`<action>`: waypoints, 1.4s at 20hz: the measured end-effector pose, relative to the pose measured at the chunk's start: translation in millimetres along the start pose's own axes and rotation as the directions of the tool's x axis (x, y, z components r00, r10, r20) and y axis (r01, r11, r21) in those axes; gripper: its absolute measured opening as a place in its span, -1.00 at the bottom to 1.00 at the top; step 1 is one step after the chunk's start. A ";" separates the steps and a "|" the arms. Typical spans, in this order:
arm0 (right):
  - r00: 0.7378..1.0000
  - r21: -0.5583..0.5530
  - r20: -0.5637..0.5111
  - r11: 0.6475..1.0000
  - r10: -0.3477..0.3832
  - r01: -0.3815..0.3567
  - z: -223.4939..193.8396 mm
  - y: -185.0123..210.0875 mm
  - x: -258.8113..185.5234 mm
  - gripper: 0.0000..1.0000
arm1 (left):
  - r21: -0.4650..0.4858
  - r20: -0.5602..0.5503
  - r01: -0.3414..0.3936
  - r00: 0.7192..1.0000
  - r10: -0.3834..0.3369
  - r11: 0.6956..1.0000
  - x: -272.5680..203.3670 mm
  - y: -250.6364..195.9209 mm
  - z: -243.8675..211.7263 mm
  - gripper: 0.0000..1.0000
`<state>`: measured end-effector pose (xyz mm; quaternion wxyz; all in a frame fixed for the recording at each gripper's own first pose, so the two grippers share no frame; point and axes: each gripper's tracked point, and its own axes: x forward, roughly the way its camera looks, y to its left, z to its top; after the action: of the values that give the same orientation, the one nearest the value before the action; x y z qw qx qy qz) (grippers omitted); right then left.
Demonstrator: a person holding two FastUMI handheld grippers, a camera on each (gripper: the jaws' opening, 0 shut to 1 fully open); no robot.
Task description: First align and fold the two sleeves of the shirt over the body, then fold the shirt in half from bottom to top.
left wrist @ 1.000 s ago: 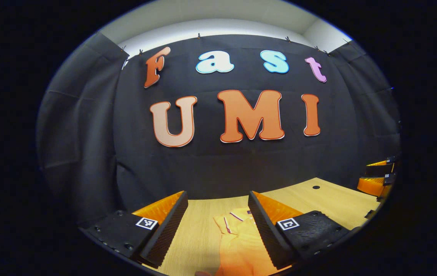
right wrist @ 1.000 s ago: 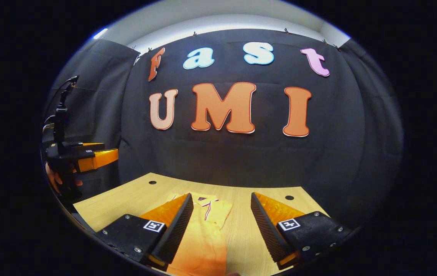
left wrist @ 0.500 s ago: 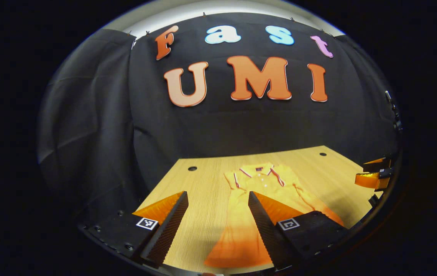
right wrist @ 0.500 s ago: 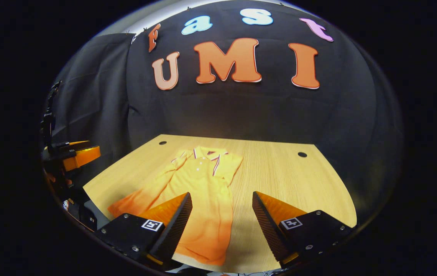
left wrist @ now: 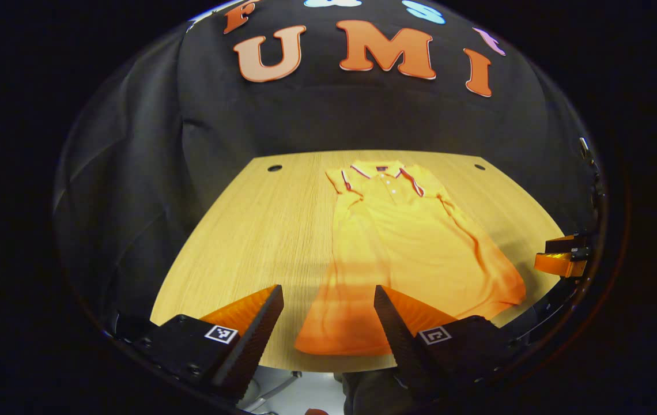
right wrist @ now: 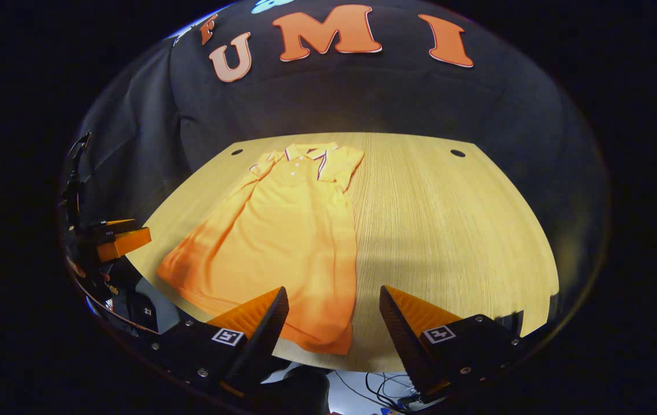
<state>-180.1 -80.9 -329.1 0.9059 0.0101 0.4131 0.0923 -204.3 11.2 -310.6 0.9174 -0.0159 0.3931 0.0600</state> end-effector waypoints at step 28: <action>0.944 0.209 -0.328 0.977 0.034 0.038 -87.1 31.3 28.6 -0.55 | -0.103 -0.306 0.113 0.942 -0.139 0.988 30.5 -15.4 -72.5 -0.83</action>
<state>-232.1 -50.2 -404.8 0.8179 0.0906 0.5662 0.0471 -233.8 -6.7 -383.0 0.8442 -0.0889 0.5285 0.0144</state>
